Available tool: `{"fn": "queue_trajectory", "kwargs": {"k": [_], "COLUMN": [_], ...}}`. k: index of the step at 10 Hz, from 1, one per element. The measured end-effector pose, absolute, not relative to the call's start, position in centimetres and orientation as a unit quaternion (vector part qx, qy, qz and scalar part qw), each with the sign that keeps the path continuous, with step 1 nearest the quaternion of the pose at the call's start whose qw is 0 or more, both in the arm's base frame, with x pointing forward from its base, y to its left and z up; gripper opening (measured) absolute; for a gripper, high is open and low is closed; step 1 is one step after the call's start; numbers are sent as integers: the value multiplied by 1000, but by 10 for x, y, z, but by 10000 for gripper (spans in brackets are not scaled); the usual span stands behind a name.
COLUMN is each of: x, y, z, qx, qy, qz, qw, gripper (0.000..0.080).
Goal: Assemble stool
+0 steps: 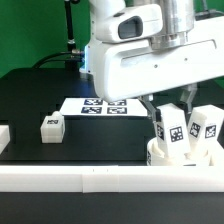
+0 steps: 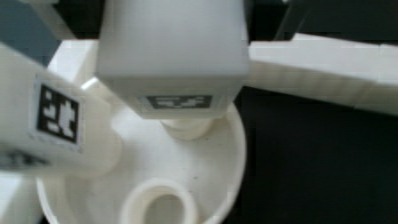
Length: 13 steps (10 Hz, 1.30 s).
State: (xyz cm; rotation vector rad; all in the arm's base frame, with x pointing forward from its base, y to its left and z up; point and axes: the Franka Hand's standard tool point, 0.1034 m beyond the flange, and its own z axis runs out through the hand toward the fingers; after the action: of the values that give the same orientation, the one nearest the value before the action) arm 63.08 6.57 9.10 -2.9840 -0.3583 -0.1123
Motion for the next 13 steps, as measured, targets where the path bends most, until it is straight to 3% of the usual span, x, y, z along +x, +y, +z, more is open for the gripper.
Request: {"fn": "queue_trajectory", "kwargs": {"k": [5, 10, 12, 13], "x": [629, 625, 624, 624], "y": [102, 123, 127, 127], "z": [90, 87, 87, 87], "qx": [-975, -875, -837, -842], "qy": [202, 476, 538, 530], "qz": [-12, 17, 30, 29], "qw": [88, 85, 93, 93], "gripper": [337, 337, 337, 414]}}
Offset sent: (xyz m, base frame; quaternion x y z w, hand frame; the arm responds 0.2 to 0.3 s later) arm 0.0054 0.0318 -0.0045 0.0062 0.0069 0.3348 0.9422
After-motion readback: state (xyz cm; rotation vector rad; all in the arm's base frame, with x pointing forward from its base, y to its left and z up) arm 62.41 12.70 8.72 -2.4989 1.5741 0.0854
